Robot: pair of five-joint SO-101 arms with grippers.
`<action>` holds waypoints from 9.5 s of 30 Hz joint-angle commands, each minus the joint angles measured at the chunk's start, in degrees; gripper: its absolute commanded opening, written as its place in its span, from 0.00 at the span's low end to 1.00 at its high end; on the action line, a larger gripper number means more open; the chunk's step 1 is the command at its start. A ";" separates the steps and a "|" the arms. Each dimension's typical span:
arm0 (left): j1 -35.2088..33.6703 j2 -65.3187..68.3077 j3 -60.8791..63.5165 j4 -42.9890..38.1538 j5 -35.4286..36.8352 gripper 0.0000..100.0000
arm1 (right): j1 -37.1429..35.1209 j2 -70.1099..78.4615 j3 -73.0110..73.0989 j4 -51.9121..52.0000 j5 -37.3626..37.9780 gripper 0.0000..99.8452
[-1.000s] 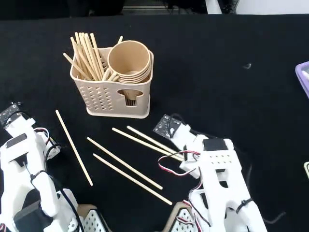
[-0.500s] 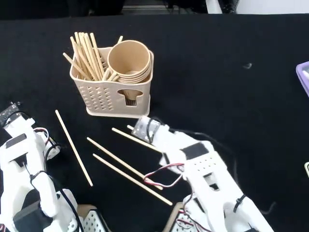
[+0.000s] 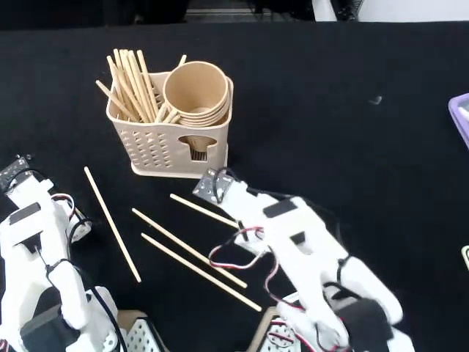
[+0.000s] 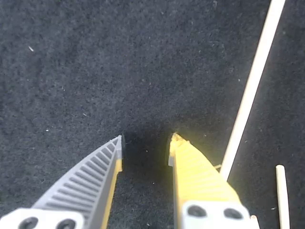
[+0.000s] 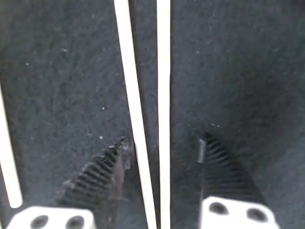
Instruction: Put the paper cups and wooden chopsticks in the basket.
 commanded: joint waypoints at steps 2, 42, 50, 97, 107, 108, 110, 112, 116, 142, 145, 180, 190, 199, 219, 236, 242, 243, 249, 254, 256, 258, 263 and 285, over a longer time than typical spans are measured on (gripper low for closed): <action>-0.22 -1.85 -0.75 -0.70 0.09 0.17 | -0.97 5.41 -5.85 2.46 -0.62 0.16; -0.04 -1.85 -0.84 -0.70 0.09 0.17 | -11.78 -22.46 3.21 7.30 -10.37 0.25; -0.04 -1.85 -0.84 -0.70 0.09 0.17 | -14.15 -12.53 3.65 4.04 -10.73 0.25; -0.04 -1.85 -0.84 -0.70 0.09 0.17 | -3.16 -30.29 -7.25 30.51 -2.73 0.01; -0.04 -1.85 -0.84 -0.70 0.18 0.17 | -2.90 -51.65 4.00 33.41 -2.73 0.09; -0.04 -1.85 -0.84 -0.70 0.26 0.17 | -3.08 -50.42 5.85 31.74 -2.73 0.14; 0.04 -1.85 -0.84 -0.70 0.26 0.17 | -3.16 -47.16 5.49 30.33 -2.73 0.21; 0.04 -1.85 -0.84 -0.70 0.26 0.17 | -4.04 -42.68 4.18 30.07 -2.64 0.18; 0.04 -1.85 -0.84 -0.70 0.26 0.17 | -10.29 -31.43 2.86 27.60 -3.16 0.15; -0.13 -1.85 -0.84 -0.70 0.18 0.17 | -1.05 5.49 -2.68 15.65 5.54 0.08; -0.13 -1.85 -0.84 -0.70 0.18 0.17 | 6.51 6.73 -4.18 15.47 9.85 0.06; -0.04 -1.85 -0.84 -0.70 0.26 0.17 | -10.73 -48.75 -37.58 37.89 -16.18 0.01; -0.04 -1.85 -0.84 -0.70 0.18 0.17 | -19.16 -39.52 -45.93 15.12 -27.43 0.01; -0.04 -1.85 -0.84 -0.70 0.18 0.17 | -19.34 -20.88 -46.02 -21.27 -35.52 0.01; -0.13 -1.85 -0.84 -0.70 0.09 0.17 | -15.03 15.69 -55.25 -32.44 -35.43 0.05; -0.04 -1.85 -0.84 -0.70 0.09 0.17 | -20.22 -8.13 -67.30 30.86 -35.34 0.22; -0.04 -1.85 -0.84 -0.70 0.09 0.17 | -23.82 -17.36 -44.00 41.32 -35.25 0.23; -0.04 -1.85 -0.84 -0.70 0.09 0.17 | -23.82 -18.24 -38.81 39.82 -35.16 0.23; -0.04 -1.85 -0.84 -0.70 0.09 0.17 | -24.18 -20.09 -9.45 19.69 -23.91 0.23; -0.04 -1.85 -0.84 -0.79 0.18 0.17 | -25.14 -18.68 0.04 5.71 -23.74 0.22; -0.04 -1.85 -0.84 -0.79 0.18 0.17 | -27.16 -17.27 0.22 4.57 -26.29 0.23; -0.04 -1.85 -0.84 -0.79 0.18 0.17 | -29.98 -15.69 -0.66 4.57 -28.57 0.23; -0.04 -1.85 -0.84 -0.79 0.09 0.17 | -35.08 -11.21 -2.33 4.31 -31.74 0.23; -0.31 -1.85 -0.84 -0.79 0.09 0.17 | -30.51 10.15 -9.01 0.97 -28.57 0.03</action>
